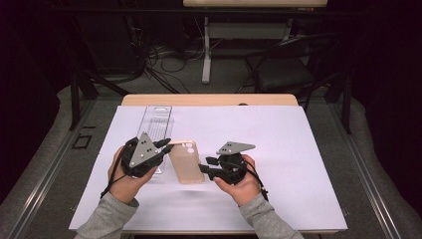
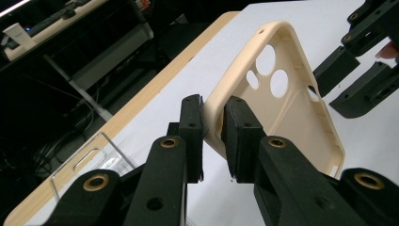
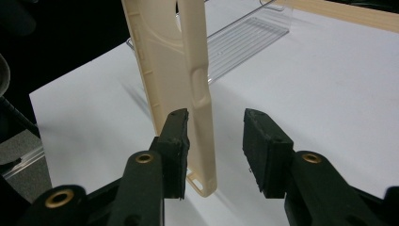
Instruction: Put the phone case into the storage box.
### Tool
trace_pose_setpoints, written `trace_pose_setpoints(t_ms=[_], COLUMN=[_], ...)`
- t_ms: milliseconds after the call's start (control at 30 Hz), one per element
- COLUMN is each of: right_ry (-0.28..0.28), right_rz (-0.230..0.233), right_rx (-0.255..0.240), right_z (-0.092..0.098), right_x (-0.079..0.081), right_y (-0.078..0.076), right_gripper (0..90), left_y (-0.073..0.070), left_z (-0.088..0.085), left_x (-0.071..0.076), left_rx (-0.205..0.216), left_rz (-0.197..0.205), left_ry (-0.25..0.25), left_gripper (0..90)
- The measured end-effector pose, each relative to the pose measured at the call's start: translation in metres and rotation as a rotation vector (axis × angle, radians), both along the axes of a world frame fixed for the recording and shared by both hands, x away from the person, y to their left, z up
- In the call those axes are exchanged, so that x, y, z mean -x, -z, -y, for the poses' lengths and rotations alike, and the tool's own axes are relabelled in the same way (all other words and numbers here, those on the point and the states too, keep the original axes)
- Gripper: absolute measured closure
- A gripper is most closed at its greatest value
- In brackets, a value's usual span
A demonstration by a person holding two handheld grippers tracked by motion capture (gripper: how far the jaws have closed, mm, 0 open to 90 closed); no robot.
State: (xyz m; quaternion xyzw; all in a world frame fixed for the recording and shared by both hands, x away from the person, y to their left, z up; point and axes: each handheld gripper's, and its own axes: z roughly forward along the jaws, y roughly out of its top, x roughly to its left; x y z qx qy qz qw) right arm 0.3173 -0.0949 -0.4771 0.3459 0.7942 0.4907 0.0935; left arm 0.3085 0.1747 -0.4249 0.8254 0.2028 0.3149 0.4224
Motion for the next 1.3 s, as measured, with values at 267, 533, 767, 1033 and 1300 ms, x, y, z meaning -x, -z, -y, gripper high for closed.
trace_pose_setpoints(t_ms=[267,533,767,1033,1300], right_ry=[0.015,0.039,0.052,0.049,0.042], right_rz=[-0.003,0.013,0.018,0.047,0.066], right_rx=[-0.016,-0.009,0.005,0.037,0.067], right_z=[0.006,0.01,0.013,0.013,0.012], right_x=[-0.003,-0.006,-0.008,-0.008,-0.009], right_y=[-0.003,-0.004,-0.004,-0.003,-0.001], right_gripper=[56.8,52.2,50.9,49.2,49.3], left_y=[-0.003,-0.005,-0.005,-0.004,-0.003], left_z=[-0.005,-0.01,-0.014,-0.018,-0.023], left_x=[0.0,-0.001,-0.003,-0.006,-0.009], left_rx=[0.015,0.042,0.062,0.096,0.124], left_rz=[0.017,0.01,-0.019,-0.055,-0.076], left_ry=[-0.013,-0.01,-0.02,-0.03,-0.027], left_gripper=[78.5,78.6,78.7,78.6,78.5])
